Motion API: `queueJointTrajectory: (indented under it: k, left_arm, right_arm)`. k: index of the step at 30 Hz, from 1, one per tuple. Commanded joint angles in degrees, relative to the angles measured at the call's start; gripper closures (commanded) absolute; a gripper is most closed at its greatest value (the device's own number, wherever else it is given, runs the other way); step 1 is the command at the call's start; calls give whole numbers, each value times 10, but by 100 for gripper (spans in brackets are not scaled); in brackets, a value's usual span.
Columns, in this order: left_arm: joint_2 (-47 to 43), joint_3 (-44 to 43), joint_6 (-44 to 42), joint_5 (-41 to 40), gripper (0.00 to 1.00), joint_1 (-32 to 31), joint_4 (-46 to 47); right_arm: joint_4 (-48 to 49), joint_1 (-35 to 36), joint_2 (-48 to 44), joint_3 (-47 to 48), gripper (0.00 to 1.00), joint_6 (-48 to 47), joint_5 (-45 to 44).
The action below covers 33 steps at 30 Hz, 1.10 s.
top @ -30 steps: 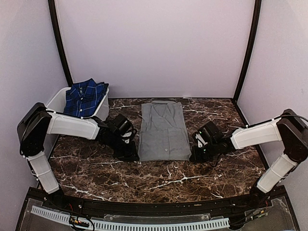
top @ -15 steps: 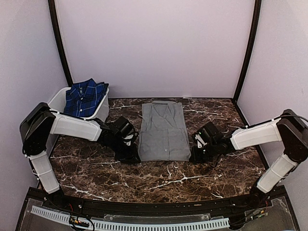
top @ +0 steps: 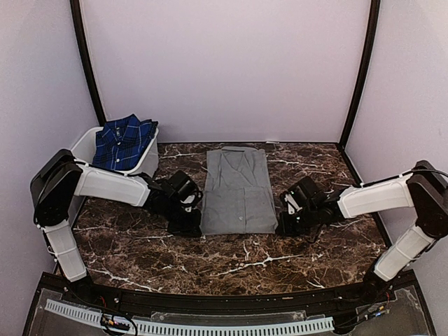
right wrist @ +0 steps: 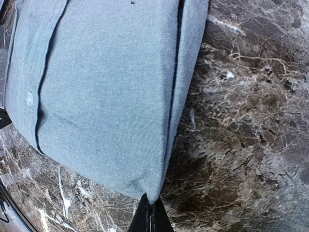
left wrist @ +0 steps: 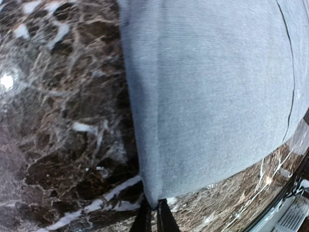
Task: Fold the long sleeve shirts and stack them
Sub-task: Pick up the 2/3-rectangle-folded shirt from the center of the board.
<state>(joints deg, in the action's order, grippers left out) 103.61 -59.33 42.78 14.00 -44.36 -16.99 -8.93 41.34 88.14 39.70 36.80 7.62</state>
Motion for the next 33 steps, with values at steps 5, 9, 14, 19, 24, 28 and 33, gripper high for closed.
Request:
queueJointTrajectory:
  k: [5, 9, 14, 19, 24, 28, 33]
  left_arm:
    - [-18, -6, -10, -49, 100, -12, -30]
    - [-49, 7, -4, -57, 100, -24, -41]
    - [-107, 45, 22, -69, 100, -49, -54]
    - [-175, 70, 51, -94, 100, -88, -69]
    - [-232, 80, 89, -130, 100, -140, -109]
    - [-273, 64, 101, -155, 100, -166, -146]
    - [-293, 15, 87, -175, 100, -167, -184]
  right_arm:
    - [-1, 18, -42, -4, 100, 8, -14]
    - [-23, 34, -71, -11, 100, 13, -28]
    - [-47, 61, -124, -34, 100, 35, -42]
    - [-84, 111, -184, -48, 100, 72, -73]
    - [-133, 176, -245, -49, 100, 124, -117]
    - [-179, 213, -287, -23, 100, 152, -150]
    - [-202, 214, -300, 35, 100, 145, -176]
